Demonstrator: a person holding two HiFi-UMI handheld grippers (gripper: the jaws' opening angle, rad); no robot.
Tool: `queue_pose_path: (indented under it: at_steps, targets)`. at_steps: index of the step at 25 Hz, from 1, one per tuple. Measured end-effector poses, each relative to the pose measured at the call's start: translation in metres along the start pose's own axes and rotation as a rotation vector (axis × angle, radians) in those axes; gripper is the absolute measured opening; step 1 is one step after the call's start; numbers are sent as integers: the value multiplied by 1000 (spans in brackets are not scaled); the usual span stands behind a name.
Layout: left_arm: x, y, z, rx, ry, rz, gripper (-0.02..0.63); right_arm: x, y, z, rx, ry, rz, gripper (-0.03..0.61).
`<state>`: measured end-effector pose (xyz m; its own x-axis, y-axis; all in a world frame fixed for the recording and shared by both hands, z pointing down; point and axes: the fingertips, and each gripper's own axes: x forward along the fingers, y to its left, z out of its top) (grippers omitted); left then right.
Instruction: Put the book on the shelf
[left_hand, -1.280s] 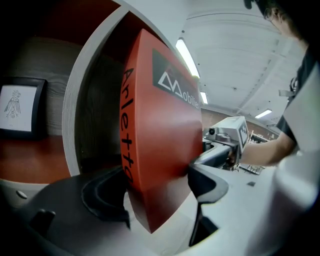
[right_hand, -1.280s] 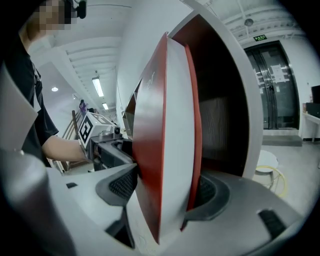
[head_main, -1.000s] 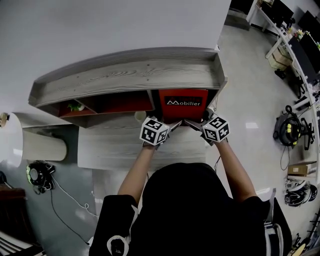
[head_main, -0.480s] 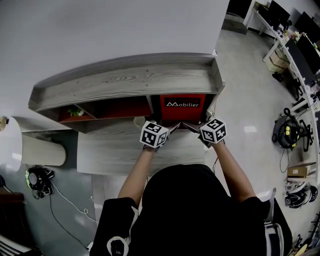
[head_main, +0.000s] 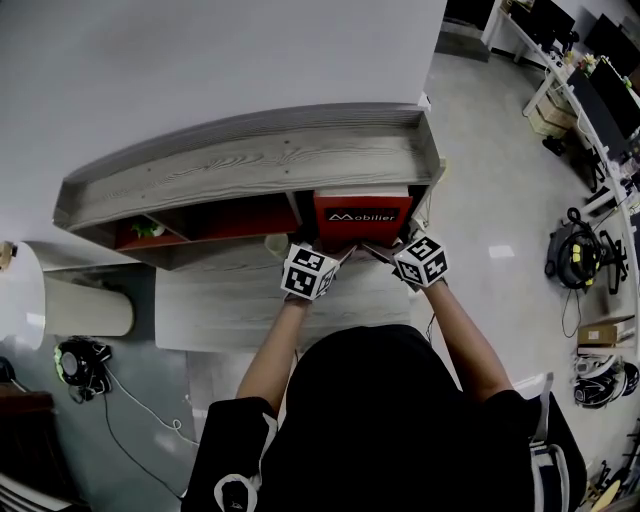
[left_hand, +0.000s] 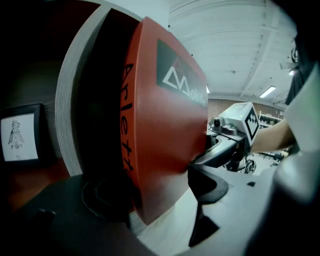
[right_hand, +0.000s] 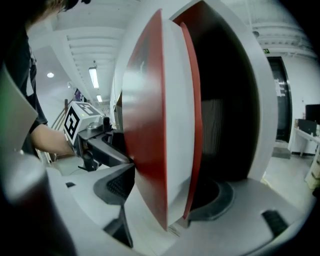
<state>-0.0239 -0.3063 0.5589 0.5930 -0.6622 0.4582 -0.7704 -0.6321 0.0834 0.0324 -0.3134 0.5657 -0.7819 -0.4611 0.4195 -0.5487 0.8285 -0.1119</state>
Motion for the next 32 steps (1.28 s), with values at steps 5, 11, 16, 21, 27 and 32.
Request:
queue_pose_path:
  at_steps: [5, 11, 16, 21, 27, 32]
  targets:
    - [0, 1, 1, 9, -3, 9, 350, 2, -1, 1, -28, 11, -15, 341]
    - [2, 2, -2, 10, 16, 15, 350, 4, -2, -2, -26, 15, -16, 344]
    - [4, 2, -7, 6, 36, 19, 350, 6, -2, -7, -23, 32, -19, 344]
    - [-1, 1, 2, -1, 19, 5, 350, 1, -1, 1, 16, 9, -6, 347]
    - [-2, 0, 2, -20, 9, 3, 350, -4, -2, 1, 16, -2, -17, 347]
    - [0, -2, 3, -42, 5, -20, 350, -13, -4, 0, 48, -31, -30, 328]
